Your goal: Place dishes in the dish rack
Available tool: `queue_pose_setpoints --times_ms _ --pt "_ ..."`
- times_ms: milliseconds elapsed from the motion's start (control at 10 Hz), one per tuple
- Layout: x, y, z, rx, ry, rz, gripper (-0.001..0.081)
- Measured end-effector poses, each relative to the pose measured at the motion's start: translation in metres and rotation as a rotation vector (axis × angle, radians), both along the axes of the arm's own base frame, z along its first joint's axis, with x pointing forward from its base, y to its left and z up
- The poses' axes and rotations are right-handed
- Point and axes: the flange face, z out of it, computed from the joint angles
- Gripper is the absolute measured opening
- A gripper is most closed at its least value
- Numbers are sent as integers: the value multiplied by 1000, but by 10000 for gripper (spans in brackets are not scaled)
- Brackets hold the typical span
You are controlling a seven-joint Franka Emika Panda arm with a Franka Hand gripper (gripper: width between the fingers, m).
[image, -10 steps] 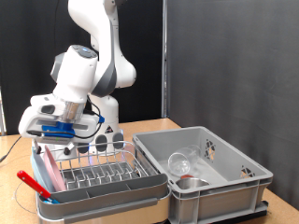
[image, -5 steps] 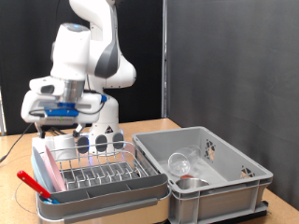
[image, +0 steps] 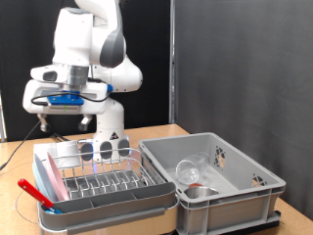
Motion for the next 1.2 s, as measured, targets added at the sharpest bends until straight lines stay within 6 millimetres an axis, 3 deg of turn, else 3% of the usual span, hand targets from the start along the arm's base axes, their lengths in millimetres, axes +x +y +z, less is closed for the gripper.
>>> queue_pose_setpoints --times_ms 300,700,900,1200 --pt "24 46 2 256 -136 -40 803" --pt "49 103 -1 196 -210 -35 803" --pt "47 103 -3 255 -183 -4 803" --pt "58 153 1 370 -194 144 803"
